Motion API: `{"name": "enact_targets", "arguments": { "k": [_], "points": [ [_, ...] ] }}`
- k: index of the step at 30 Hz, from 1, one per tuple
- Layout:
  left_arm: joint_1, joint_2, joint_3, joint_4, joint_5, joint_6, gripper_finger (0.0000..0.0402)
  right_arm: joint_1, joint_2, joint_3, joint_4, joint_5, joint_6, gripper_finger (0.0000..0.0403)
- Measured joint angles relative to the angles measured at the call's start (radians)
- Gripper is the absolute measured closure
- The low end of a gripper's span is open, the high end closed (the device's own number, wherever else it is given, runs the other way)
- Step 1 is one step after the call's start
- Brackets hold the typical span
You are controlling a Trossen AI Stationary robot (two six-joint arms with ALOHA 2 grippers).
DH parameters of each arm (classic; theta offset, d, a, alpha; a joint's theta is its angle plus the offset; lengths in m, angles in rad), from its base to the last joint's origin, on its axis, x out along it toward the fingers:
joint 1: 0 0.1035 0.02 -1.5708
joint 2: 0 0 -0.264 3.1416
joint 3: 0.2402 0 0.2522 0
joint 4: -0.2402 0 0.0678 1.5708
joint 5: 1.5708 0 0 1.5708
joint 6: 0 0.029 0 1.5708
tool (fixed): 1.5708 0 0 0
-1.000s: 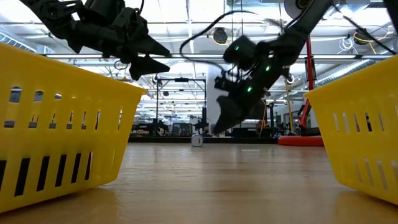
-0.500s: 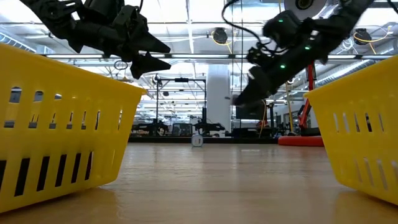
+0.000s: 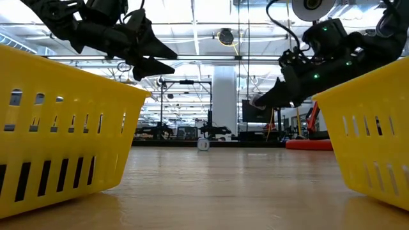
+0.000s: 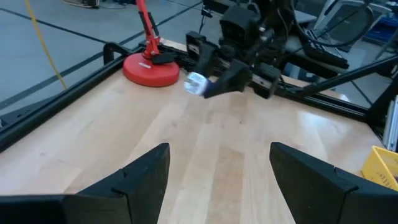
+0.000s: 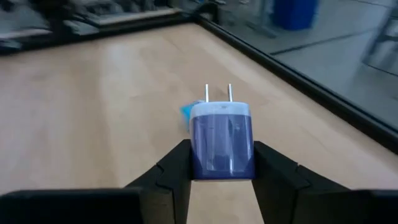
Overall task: Pick & Place Office items
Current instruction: Put the purple adapter into the left yellow bin
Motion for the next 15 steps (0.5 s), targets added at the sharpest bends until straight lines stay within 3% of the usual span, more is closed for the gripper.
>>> {"name": "enact_targets", "arguments": {
  "k": [8, 15],
  "points": [
    [0.000, 0.000, 0.000, 0.023, -0.005, -0.054, 0.0128, 0.001, 0.000, -0.011, 0.022, -0.053, -0.027, 0.0280],
    [-0.001, 0.000, 0.000, 0.035, -0.005, -0.059, 0.0128, 0.001, 0.001, -0.011, 0.049, -0.271, -0.037, 0.0280]
  ]
}}
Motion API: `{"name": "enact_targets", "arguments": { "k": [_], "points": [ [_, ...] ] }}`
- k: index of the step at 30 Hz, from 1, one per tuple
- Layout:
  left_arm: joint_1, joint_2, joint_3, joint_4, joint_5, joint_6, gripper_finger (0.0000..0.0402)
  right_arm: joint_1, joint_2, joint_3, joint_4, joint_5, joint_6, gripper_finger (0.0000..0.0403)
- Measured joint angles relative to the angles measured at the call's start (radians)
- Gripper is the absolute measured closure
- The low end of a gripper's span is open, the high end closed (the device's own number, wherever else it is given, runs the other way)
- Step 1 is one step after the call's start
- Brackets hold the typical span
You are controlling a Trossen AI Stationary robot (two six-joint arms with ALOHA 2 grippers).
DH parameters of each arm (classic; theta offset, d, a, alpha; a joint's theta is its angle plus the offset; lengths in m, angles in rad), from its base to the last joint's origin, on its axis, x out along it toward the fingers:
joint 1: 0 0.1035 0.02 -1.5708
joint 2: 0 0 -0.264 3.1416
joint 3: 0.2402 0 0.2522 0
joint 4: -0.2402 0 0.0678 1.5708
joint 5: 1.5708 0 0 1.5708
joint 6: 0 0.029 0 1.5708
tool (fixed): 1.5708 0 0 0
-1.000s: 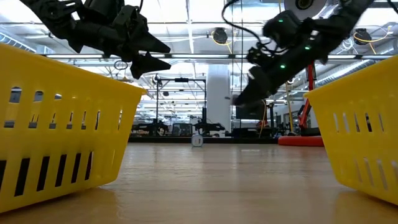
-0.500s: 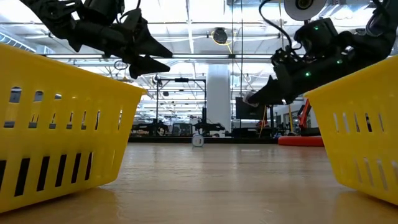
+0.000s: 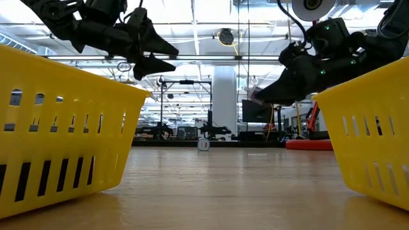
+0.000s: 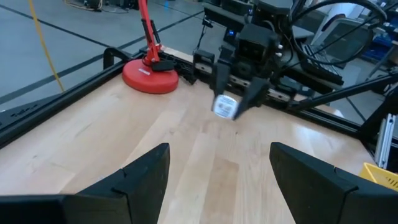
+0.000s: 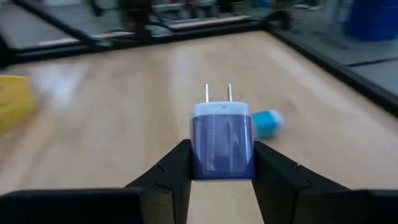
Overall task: Pick & Place Office items
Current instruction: Put the purple adapter into the left yellow bin
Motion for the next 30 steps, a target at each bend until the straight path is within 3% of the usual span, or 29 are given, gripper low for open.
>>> {"name": "enact_targets", "arguments": {
  "k": [12, 30],
  "points": [
    [0.000, 0.000, 0.000, 0.003, 0.000, 0.006, 0.0128, 0.000, 0.000, 0.000, 0.016, -0.268, 0.053, 0.0280],
    [0.001, 0.000, -0.001, 0.001, 0.000, -0.023, 0.0128, 0.000, 0.000, 0.000, 0.015, -0.270, 0.064, 0.0280]
  ]
}}
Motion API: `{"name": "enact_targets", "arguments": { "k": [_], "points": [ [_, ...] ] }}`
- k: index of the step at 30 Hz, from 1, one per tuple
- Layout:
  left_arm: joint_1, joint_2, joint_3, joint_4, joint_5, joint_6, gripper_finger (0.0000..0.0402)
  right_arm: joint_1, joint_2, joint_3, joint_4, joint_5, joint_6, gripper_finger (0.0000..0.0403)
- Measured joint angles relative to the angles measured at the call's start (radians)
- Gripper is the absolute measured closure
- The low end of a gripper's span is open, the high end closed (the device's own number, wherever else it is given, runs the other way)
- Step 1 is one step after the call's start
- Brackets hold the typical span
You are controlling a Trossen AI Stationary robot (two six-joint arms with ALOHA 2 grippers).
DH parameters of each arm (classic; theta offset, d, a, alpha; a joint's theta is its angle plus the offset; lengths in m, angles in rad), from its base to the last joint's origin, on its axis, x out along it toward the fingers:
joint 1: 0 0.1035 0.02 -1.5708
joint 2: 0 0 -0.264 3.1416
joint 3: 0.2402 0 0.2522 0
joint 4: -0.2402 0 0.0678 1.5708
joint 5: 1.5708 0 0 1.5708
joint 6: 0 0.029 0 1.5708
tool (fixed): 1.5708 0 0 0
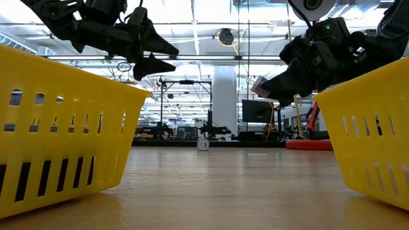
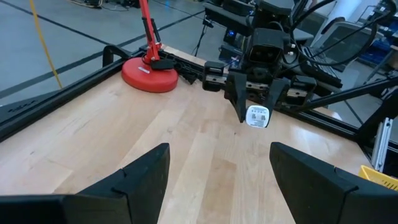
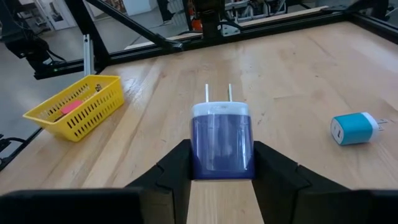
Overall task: Pick & Place Office items
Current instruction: Put the purple adapter into the left yellow bin
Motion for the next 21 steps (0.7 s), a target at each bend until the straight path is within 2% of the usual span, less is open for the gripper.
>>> {"name": "enact_targets", "arguments": {
  "k": [7, 9, 14, 17, 21],
  "points": [
    [0.000, 0.000, 0.000, 0.000, 0.000, -0.006, 0.0128, 0.000, 0.000, 0.000, 0.000, 0.000, -0.001, 0.0280],
    [0.000, 0.000, 0.000, 0.000, 0.000, -0.070, 0.0128, 0.000, 0.000, 0.000, 0.000, 0.006, -0.010, 0.0280],
    [0.000, 0.000, 0.000, 0.000, -0.004, -0.397, 0.0128, 0.000, 0.000, 0.000, -0.012, 0.151, -0.050, 0.0280],
    [-0.001, 0.000, 0.000, 0.000, -0.027, -0.446, 0.0128, 0.000, 0.000, 0.000, -0.028, 0.238, -0.077, 0.0280],
    [-0.009, 0.000, 0.000, -0.001, -0.067, -0.477, 0.0128, 0.005, 0.000, 0.000, -0.030, 0.264, -0.099, 0.0280]
  ]
}}
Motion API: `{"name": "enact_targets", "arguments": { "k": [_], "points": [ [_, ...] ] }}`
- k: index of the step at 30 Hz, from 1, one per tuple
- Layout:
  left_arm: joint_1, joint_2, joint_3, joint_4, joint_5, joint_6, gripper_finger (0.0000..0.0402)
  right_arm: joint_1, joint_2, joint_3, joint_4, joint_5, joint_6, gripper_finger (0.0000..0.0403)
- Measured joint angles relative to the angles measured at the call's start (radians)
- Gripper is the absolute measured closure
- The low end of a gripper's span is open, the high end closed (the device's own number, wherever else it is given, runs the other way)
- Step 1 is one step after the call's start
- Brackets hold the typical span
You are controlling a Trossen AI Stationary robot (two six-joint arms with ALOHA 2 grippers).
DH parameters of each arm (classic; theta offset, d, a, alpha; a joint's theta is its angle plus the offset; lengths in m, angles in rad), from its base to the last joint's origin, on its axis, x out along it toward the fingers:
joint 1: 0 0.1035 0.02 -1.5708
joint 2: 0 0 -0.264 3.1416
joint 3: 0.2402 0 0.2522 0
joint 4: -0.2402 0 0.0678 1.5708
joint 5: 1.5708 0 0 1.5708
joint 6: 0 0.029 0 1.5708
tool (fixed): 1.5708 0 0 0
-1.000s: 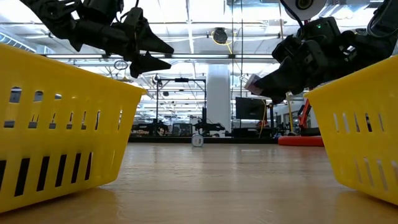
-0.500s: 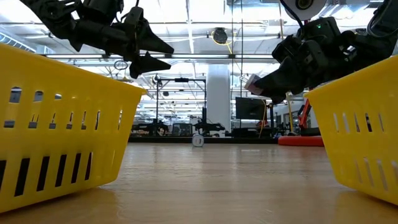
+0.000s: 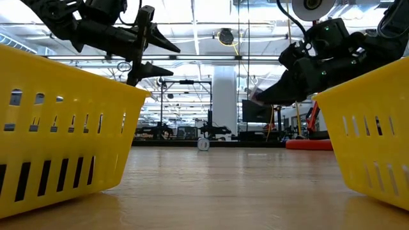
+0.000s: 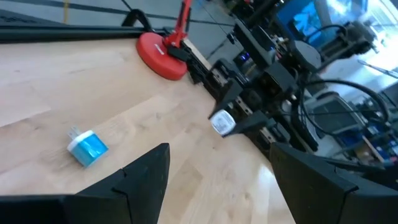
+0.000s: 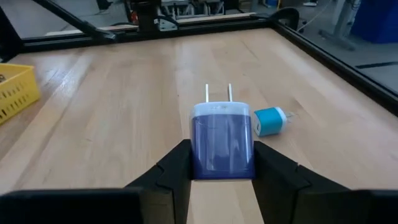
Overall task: Pick & Place Office items
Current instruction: Put the purple adapter into the left yellow bin
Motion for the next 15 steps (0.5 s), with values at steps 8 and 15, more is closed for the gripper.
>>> {"name": "enact_targets", "arguments": {
  "k": [8, 15],
  "points": [
    [-0.060, 0.040, 0.000, 0.009, -0.117, 0.018, 0.0128, 0.037, 0.000, 0.000, 0.008, 0.004, -0.062, 0.0280],
    [-0.103, 0.119, -0.001, 0.034, -0.247, -0.036, 0.0128, 0.082, 0.000, 0.000, 0.029, 0.112, -0.130, 0.0280]
  ]
}}
